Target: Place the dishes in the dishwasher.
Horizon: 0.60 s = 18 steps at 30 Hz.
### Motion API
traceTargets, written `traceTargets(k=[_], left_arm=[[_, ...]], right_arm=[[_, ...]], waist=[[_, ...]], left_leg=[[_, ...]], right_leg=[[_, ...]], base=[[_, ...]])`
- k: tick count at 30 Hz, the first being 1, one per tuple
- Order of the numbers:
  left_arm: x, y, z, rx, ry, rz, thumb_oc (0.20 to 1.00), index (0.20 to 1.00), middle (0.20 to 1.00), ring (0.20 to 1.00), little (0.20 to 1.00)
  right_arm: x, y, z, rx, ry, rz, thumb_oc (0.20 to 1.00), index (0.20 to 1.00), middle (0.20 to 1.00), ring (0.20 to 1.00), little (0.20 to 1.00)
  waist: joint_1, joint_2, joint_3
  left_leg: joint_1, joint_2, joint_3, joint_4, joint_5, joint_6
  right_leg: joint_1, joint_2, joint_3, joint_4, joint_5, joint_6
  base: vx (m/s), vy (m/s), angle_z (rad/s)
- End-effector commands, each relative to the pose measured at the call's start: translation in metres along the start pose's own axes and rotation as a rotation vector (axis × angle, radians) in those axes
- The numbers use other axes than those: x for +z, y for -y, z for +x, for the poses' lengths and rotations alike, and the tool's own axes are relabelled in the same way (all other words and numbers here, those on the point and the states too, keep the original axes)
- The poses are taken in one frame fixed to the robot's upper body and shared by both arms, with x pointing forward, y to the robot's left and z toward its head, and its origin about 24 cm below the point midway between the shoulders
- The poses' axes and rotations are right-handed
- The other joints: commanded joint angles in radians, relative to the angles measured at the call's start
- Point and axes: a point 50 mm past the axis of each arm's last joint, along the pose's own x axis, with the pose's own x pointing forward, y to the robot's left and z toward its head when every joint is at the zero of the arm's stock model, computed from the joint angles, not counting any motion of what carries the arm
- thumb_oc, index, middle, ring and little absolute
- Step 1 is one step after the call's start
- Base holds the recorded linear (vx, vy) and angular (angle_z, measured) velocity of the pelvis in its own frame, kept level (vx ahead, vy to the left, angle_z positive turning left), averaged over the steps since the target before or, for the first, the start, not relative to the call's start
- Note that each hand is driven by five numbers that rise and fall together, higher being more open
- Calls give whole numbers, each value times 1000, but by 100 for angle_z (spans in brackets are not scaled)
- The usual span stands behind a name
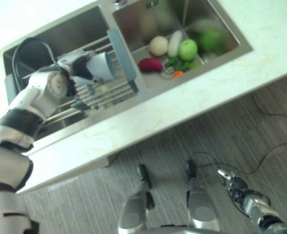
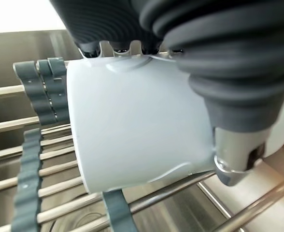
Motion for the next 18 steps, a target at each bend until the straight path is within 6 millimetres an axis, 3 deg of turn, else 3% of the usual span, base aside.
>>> traceTargets(k=[1, 6, 9, 15, 18], left_arm=[[-14, 27, 1, -106, -62, 66, 200, 200, 200, 200, 200], [-9, 0, 0, 68, -41, 185, 200, 200, 200, 200, 200], [-11, -27, -5, 215, -48, 289, 200, 200, 200, 200, 200], [-17, -84, -28, 470, -109, 459, 200, 200, 200, 200, 200], [-18, -95, -37, 521, -123, 500, 200, 200, 200, 200, 200]], right_arm=[[11, 6, -1, -5, 43, 19, 1000, 1000, 1000, 1000, 1000], [6, 7, -2, -3, 32, 8, 1000, 1000, 1000, 1000, 1000], [3, 10, -4, -11, 27, 13, 1000, 1000, 1000, 1000, 1000], [-11, 15, -9, -28, -2, 24, 1000, 1000, 1000, 1000, 1000], [-18, 17, -11, -45, -22, 29, 1000, 1000, 1000, 1000, 1000]], waist=[[3, -34, -9], [7, -28, -28], [9, -22, -44], [27, 3, -84], [36, 12, -105]], left_leg=[[0, 54, -81, -1, -31, -56], [9, 54, -81, -1, -34, -59], [18, 56, -82, -1, -35, -61], [43, 46, -91, -1, -44, -64], [55, 41, -94, -1, -47, -64]], right_leg=[[-65, -118, -79, 30, 81, 102], [-52, -117, -91, 29, 75, 99], [-41, -118, -99, 28, 72, 97], [-6, -125, -121, 24, 64, 99], [12, -128, -129, 25, 57, 100]], base=[[0, 0, 0], [-1, -4, 2], [9, -9, 7], [11, -4, 8], [25, -7, 12]])
